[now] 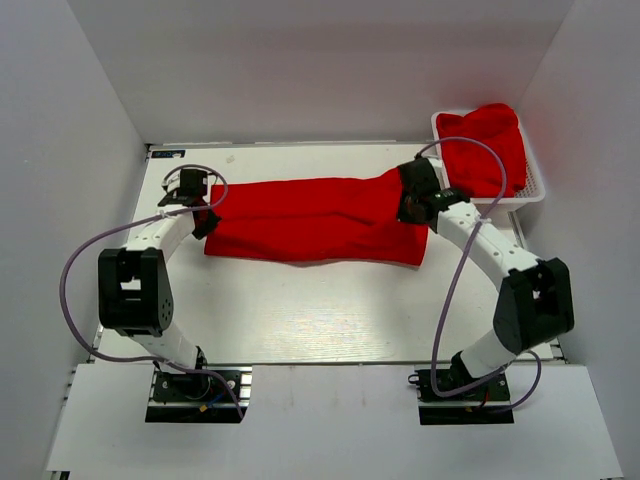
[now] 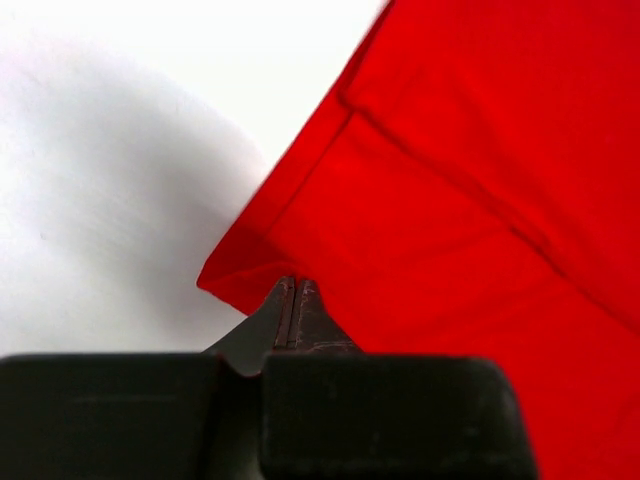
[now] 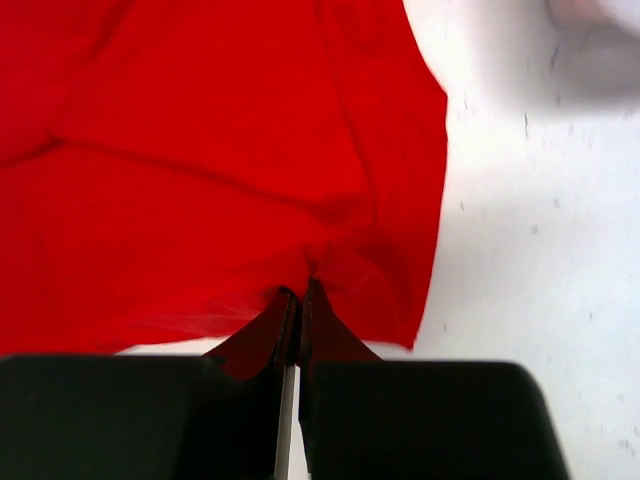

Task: Fold and stack the t-shirts
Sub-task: Fold the tshirt

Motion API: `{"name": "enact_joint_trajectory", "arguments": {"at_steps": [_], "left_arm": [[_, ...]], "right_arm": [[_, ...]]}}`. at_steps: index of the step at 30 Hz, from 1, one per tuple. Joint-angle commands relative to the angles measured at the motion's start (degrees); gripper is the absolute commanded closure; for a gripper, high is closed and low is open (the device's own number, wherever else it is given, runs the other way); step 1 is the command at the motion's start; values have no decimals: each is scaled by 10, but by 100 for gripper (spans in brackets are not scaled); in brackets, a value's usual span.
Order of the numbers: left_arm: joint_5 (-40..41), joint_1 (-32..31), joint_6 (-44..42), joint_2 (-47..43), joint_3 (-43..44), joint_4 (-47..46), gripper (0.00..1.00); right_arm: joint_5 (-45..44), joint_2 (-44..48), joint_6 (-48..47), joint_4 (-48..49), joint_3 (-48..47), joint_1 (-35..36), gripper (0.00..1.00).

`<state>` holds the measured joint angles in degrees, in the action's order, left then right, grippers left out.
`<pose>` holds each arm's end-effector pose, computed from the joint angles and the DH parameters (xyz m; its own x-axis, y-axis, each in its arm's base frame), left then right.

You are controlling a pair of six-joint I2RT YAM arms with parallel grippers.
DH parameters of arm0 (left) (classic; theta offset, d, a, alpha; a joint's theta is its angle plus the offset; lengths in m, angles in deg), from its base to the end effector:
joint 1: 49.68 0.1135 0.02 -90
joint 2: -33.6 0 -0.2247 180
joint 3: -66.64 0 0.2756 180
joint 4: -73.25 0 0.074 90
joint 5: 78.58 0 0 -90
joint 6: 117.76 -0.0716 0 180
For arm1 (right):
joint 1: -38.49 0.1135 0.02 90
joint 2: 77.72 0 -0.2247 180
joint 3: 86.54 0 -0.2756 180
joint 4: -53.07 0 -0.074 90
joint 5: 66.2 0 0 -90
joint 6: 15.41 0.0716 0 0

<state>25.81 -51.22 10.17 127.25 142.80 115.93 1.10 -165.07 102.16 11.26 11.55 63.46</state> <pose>0.3688 0.0079 0.1306 -0.6240 -0.5789 -0.5249 -0.6100 0.7807 -0.1357 0.3553 0.1350 0.2090 -0.6604 0.1635 -0.7329 0.1734 0.9828 0.0630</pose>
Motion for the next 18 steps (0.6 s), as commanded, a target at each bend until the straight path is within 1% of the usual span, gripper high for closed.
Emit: {"name": "enact_joint_trajectory", "arguments": {"at_steps": [1,6,11,18], "left_arm": [[33,7,6,7,32,8,100],[38,20,11,19,51,3,100],[38,25,11,54,81,-2,100],[18,30,-12,99,100,-32,100]], "right_arm": [[24,-29,-41,27,-47,-19,100],[45,-68,-77,45,-91,-41,100],[72,-108,-105,63,-123,-62,100],[102,-170,-115,66,-173,-87,100]]}}
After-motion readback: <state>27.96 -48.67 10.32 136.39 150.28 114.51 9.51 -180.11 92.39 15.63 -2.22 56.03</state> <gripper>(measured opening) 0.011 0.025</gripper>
